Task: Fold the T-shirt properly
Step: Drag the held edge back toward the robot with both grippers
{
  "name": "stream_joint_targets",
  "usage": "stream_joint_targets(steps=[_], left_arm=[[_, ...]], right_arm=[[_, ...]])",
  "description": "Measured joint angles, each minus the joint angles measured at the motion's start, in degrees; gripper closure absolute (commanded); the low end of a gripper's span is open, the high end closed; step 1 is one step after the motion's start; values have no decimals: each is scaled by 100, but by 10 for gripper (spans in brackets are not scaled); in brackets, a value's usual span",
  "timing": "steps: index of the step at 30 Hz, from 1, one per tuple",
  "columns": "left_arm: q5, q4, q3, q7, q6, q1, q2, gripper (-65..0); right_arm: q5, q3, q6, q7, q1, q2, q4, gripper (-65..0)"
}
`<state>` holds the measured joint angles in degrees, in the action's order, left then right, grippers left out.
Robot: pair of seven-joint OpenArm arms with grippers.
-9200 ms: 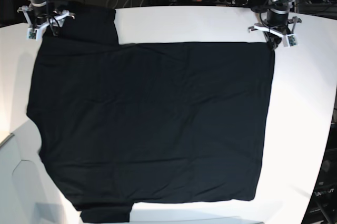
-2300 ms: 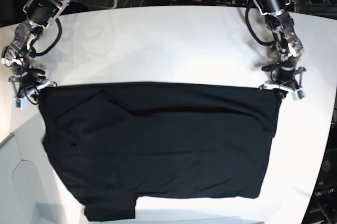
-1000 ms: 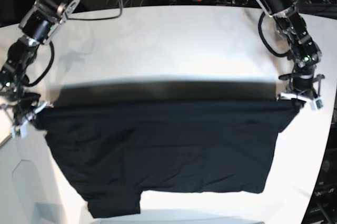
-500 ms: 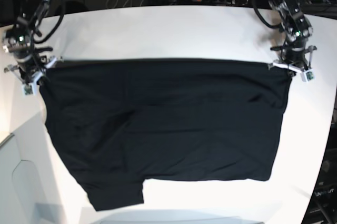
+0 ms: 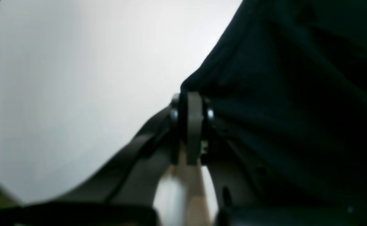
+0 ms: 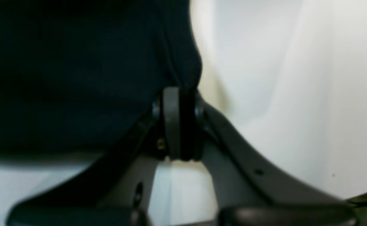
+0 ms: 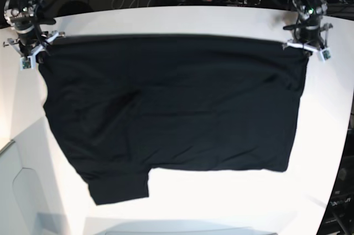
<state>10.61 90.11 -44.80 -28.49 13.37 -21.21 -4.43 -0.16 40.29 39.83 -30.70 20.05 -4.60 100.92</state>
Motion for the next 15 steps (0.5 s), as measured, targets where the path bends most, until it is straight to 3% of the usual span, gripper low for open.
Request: stream_joint_targets(steps=[1,7,11,15], left_arm=[[-4,0,-28,0,24,-70,0,-1],[33,90,-413,140,1207,-341,337,-1],[-50,203,-946,11,1589,-404,588,-1],[-48,216,-1095,44,1775,-579,586,-1]], right_arm=[[22,-9,-2,61,55,2,0,0],[0,-7,-2,216,256,46,0,0],[4,-7,-4,289,385,70,0,0],[0,-20,-2,284,531,70,0,0]])
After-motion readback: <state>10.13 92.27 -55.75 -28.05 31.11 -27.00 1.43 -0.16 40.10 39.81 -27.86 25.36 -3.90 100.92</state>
